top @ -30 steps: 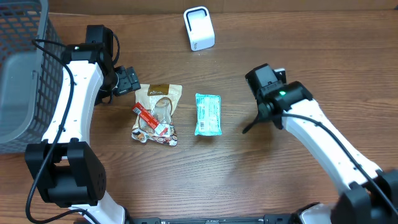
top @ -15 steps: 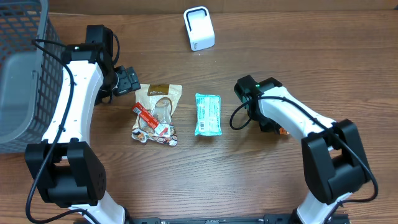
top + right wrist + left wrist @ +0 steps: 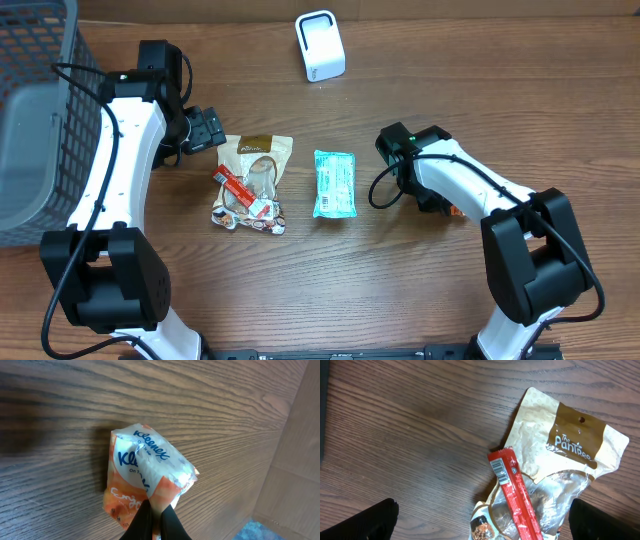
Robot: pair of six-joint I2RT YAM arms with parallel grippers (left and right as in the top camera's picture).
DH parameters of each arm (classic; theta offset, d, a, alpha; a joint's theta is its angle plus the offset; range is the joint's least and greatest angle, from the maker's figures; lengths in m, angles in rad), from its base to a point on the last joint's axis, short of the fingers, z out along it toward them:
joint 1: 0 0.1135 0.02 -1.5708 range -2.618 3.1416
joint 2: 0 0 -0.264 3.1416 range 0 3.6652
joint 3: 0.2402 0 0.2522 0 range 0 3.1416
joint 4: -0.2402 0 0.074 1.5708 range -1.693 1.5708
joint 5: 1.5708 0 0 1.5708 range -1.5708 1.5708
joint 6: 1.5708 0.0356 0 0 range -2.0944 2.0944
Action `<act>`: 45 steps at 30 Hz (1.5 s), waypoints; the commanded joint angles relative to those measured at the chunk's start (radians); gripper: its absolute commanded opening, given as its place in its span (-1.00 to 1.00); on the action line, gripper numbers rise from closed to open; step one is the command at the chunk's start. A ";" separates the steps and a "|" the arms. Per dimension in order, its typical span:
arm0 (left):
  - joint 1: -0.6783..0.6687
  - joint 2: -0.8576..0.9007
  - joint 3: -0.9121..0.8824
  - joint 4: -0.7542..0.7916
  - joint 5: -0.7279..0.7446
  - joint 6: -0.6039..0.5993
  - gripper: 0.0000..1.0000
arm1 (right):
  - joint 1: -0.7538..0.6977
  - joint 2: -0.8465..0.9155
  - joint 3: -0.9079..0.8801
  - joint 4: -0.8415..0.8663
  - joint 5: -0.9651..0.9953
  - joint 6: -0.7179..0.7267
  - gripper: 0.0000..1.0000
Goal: Scan the item barcode
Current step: 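Lift the Kleenex packet and carry it rightward with the right gripper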
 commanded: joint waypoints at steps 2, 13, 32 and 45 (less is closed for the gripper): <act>0.002 -0.006 0.016 0.002 -0.005 0.015 1.00 | 0.001 0.040 -0.013 0.008 0.017 0.014 -0.88; 0.002 -0.006 0.016 0.002 -0.005 0.015 1.00 | 0.001 0.044 -0.013 0.038 -0.053 0.014 -0.43; 0.002 -0.006 0.017 0.002 -0.005 0.015 1.00 | -0.077 -0.023 0.168 -0.119 -0.299 0.145 0.78; 0.002 -0.006 0.017 0.002 -0.005 0.015 0.99 | -0.263 -0.025 0.113 -0.076 -0.560 0.141 0.61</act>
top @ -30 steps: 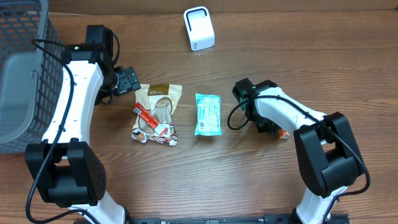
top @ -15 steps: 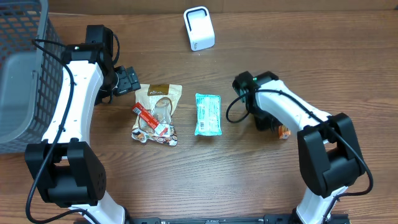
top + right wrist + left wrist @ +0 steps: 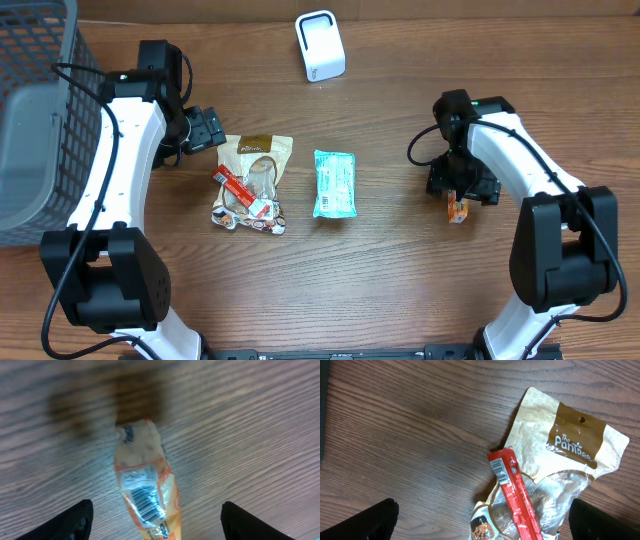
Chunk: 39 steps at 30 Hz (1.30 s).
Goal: Scan the item barcode
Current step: 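Lift the Kleenex packet and carry it rightward with the right gripper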
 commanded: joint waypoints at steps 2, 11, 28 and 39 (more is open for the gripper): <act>0.002 -0.006 0.017 0.002 -0.005 0.015 1.00 | 0.005 -0.031 -0.024 0.018 -0.048 0.003 0.49; 0.002 -0.006 0.016 0.002 -0.005 0.015 0.99 | 0.005 -0.031 -0.082 0.104 -0.048 -0.039 -0.16; 0.002 -0.006 0.017 0.002 -0.005 0.015 1.00 | 0.005 -0.031 -0.082 0.196 -0.048 -0.103 -0.51; 0.002 -0.006 0.017 0.002 -0.005 0.015 1.00 | 0.005 -0.031 -0.082 0.204 -0.048 -0.106 -0.38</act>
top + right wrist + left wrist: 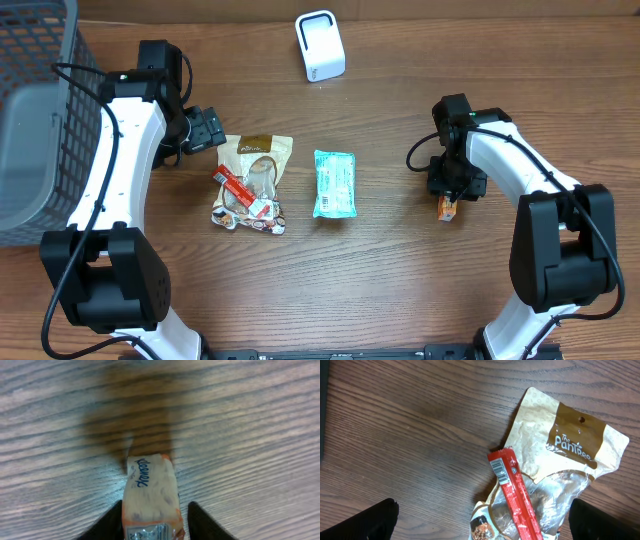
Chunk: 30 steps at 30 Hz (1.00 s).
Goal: Scan the item barcode
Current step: 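Lift the Kleenex packet and carry it rightward with the right gripper, then lower the Kleenex packet onto the table at right and open the gripper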
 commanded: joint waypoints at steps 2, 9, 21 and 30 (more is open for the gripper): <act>0.002 -0.006 0.017 0.002 -0.005 0.015 1.00 | 0.004 -0.031 -0.004 0.008 0.002 -0.004 -0.39; 0.002 -0.006 0.016 0.002 -0.005 0.015 1.00 | 0.004 -0.031 -0.004 0.016 -0.006 -0.004 -0.64; 0.002 -0.006 0.017 0.002 -0.005 0.015 0.99 | 0.005 -0.031 -0.004 0.026 -0.009 -0.004 0.04; 0.002 -0.006 0.016 0.002 -0.005 0.015 1.00 | 0.004 -0.031 -0.038 0.020 -0.059 -0.004 0.04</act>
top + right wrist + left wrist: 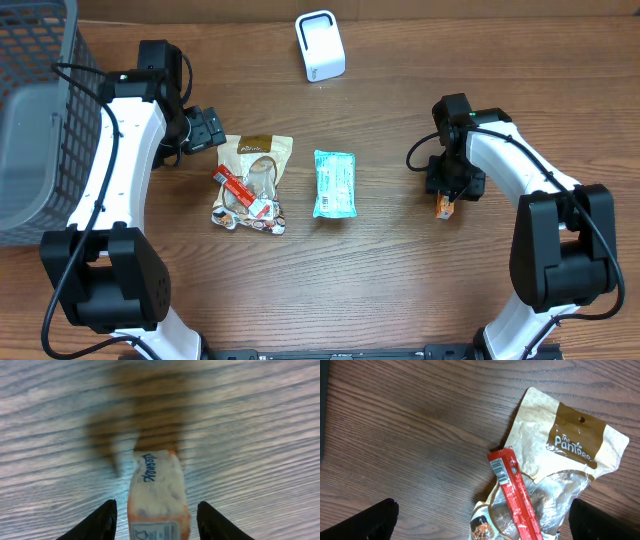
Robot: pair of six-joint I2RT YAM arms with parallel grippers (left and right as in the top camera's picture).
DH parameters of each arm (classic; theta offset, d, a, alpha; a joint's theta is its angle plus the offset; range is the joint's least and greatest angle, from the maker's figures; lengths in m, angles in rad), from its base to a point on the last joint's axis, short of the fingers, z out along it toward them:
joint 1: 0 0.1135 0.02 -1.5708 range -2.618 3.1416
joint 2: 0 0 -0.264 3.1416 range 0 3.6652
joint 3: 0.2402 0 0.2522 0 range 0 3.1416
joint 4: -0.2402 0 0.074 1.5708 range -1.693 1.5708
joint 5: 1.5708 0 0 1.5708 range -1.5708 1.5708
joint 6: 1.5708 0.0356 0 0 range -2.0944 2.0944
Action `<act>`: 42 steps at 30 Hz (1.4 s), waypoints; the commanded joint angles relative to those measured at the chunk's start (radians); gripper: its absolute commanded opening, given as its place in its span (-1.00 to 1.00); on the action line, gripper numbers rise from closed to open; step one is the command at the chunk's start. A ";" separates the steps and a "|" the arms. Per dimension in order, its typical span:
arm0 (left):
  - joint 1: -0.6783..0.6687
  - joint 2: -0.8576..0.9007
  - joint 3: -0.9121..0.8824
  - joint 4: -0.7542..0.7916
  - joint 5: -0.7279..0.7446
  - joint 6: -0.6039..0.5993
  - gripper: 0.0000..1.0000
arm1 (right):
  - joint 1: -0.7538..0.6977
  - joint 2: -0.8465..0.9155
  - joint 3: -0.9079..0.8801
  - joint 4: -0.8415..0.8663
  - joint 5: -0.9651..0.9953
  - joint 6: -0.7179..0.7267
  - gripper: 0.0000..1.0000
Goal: Scan the item barcode
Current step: 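Lower the Kleenex packet onto the table at right and open the gripper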
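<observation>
A small orange and white Kleenex tissue pack lies on the wooden table at the right. My right gripper hangs just over it, open. One finger stands on each side of the pack with a gap to each, and a white label shows on the pack's near end. The white barcode scanner stands at the far middle of the table. My left gripper is open at the left, above a tan snack bag with a red stick pack lying on it.
A teal packet lies in the middle, between the snack bag and the tissue pack. A grey mesh basket stands at the left edge. The table's right edge is close to the right arm.
The right gripper's fingers stand slightly farther from the sides of the tissue pack than before. The pack and the left arm have not moved.
My right gripper was first shut on an edge of the tissue pack, nearer the middle of the table. Then it was wide open above the pack, which lay farther right with its barcode up. Later its fingers stood close beside the pack, now a little wider.
</observation>
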 commanded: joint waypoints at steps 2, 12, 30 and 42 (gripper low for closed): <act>0.002 -0.006 0.017 0.002 -0.005 0.015 1.00 | 0.004 -0.031 -0.050 0.021 -0.023 0.000 0.04; 0.002 -0.006 0.016 0.002 -0.005 0.015 1.00 | 0.004 -0.031 -0.107 0.092 -0.023 0.000 -0.80; 0.000 -0.006 0.016 0.002 -0.005 0.015 0.99 | 0.004 -0.031 -0.127 0.083 -0.023 0.000 -0.23; 0.000 -0.006 0.016 0.002 -0.005 0.015 1.00 | 0.005 -0.031 -0.132 0.197 -0.027 -0.114 -0.43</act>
